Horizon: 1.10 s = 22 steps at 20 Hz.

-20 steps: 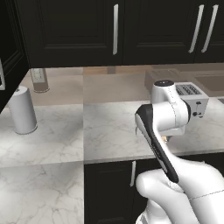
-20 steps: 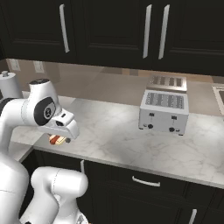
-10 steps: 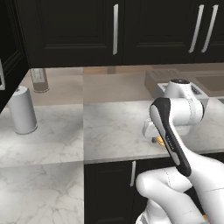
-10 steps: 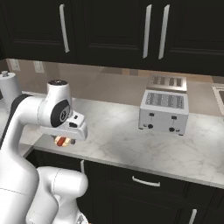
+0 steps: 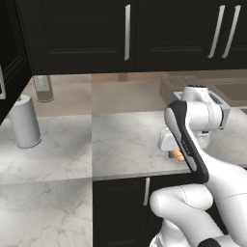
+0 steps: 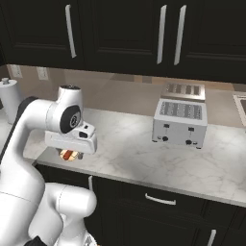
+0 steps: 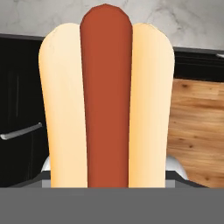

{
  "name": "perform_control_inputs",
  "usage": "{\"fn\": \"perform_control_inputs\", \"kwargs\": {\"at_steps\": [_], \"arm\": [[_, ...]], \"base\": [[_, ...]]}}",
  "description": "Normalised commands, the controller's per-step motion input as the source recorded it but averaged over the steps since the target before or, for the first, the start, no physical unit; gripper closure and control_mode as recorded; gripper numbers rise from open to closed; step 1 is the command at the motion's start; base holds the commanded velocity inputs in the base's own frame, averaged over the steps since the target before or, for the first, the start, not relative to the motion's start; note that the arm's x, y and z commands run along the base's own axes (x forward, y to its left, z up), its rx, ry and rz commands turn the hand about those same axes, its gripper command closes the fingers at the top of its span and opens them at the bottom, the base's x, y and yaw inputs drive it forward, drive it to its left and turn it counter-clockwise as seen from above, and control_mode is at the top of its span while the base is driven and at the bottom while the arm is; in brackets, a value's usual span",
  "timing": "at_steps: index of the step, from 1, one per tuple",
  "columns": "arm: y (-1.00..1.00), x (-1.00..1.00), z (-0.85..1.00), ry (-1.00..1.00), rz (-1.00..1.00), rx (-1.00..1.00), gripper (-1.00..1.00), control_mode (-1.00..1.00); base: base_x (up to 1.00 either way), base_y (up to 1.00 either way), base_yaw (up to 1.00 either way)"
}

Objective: Store the hot dog in the freezer for long-term storage. Close the freezer door after placing the cooked food.

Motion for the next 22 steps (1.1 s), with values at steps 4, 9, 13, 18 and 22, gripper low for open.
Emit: {"fn": "perform_control_inputs", "kwargs": {"at_steps": [4,9,13,18,22], "arm": [[0.00,-0.10,-0.01,0.01,0.00,0.00,1.00,-1.00],[0.00,-0.12,-0.09,0.01,0.00,-0.04,1.00,-1.00],[0.05,-0.09,-0.08,0.02,-0.03,-0.12,1.00,-1.00],[0.04,-0.07,0.00,0.07,-0.06,-0.03,1.00,-1.00],[0.00,-0.01,0.00,0.08,-0.05,0.00,1.00,-1.00]], "base": [[0.00,0.00,0.00],[0.00,0.00,0.00],[0.00,0.00,0.00],[0.00,0.00,0.00],[0.00,0.00,0.00]]}}
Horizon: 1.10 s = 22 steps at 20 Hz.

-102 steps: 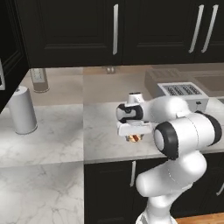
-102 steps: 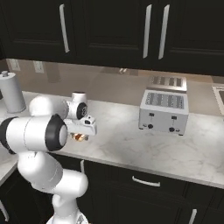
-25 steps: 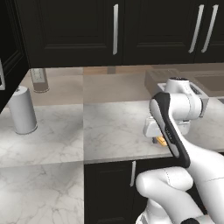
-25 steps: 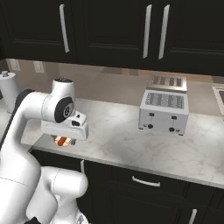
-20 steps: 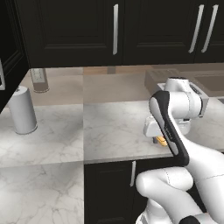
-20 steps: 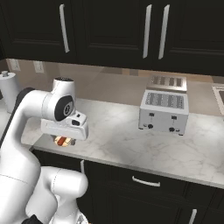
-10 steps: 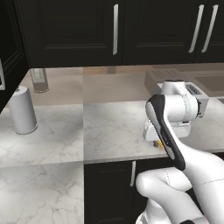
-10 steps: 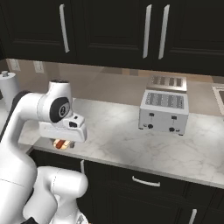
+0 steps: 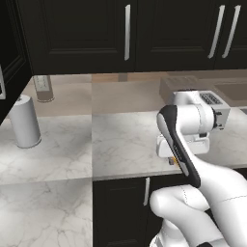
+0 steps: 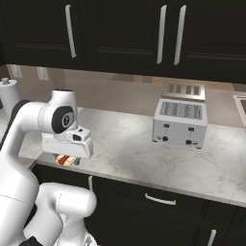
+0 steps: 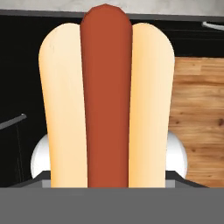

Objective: Store the hot dog in the freezer for long-term storage. Close the freezer door after placing the cooked food.

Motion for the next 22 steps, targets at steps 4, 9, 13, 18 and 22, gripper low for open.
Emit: {"fn": "perform_control_inputs", "kwargs": {"at_steps": [4,9,13,18,22], "arm": [[0.00,-0.06,-0.01,0.05,-0.03,0.00,1.00,-1.00],[0.00,-0.01,0.00,0.00,0.00,0.00,1.00,-1.00],[0.00,0.00,0.00,0.00,0.00,0.00,1.00,-1.00],[0.00,-0.03,0.00,0.00,0.00,0.00,1.00,1.00],[0.00,0.00,0.00,0.00,0.00,0.00,1.00,1.00]], "base": [[0.00,0.00,0.00],[0.00,0.00,0.00],[0.00,0.00,0.00],[-0.14,-0.07,-0.03],[-0.49,-0.28,-0.13]]}}
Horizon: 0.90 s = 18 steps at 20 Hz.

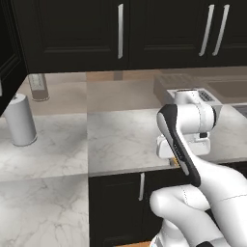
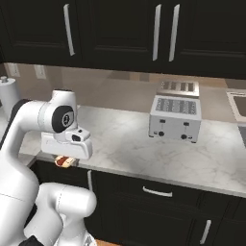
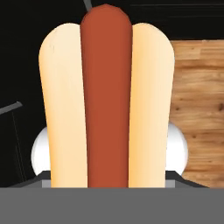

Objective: Store the hot dog in the freezer for long-term storage. Close the freezer door after placing the cooked food.

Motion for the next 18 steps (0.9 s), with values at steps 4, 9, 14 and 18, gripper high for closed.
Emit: {"fn": "perform_control_inputs", "kwargs": {"at_steps": [4,9,14,18], "arm": [[0.00,0.00,0.00,0.00,0.00,0.00,1.00,1.00],[0.00,0.00,0.00,0.00,0.00,0.00,1.00,1.00],[0.00,0.00,0.00,0.00,0.00,0.00,1.00,1.00],[0.00,0.00,0.00,0.00,0.00,0.00,1.00,1.00]], "base": [[-0.54,-0.41,-0.22],[-0.52,-0.55,-0.33],[-0.08,-0.84,-0.47],[0.00,-0.88,-0.60]]}}
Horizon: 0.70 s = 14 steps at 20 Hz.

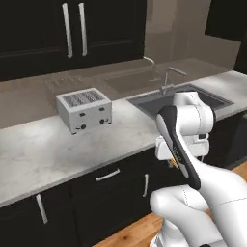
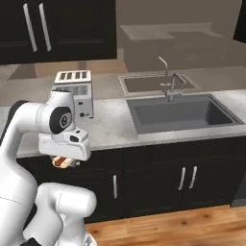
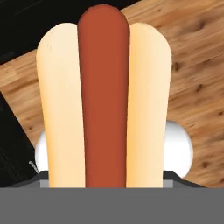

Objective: Store the hot dog in the freezer for long-term storage. Close the freezer door after placing the cooked food.

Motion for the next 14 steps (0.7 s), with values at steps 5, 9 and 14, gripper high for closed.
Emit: {"fn": "perform_control_inputs", "kwargs": {"at_steps": [5,9,14], "arm": [[0.00,0.00,0.00,0.00,0.00,0.00,1.00,1.00],[0.00,0.00,0.00,0.00,0.00,0.00,1.00,1.00],[0.00,0.00,0.00,0.00,0.00,0.00,1.00,1.00]], "base": [[0.03,-0.85,-0.57],[0.17,-0.91,-0.46],[0.14,-0.89,-0.41]]}}
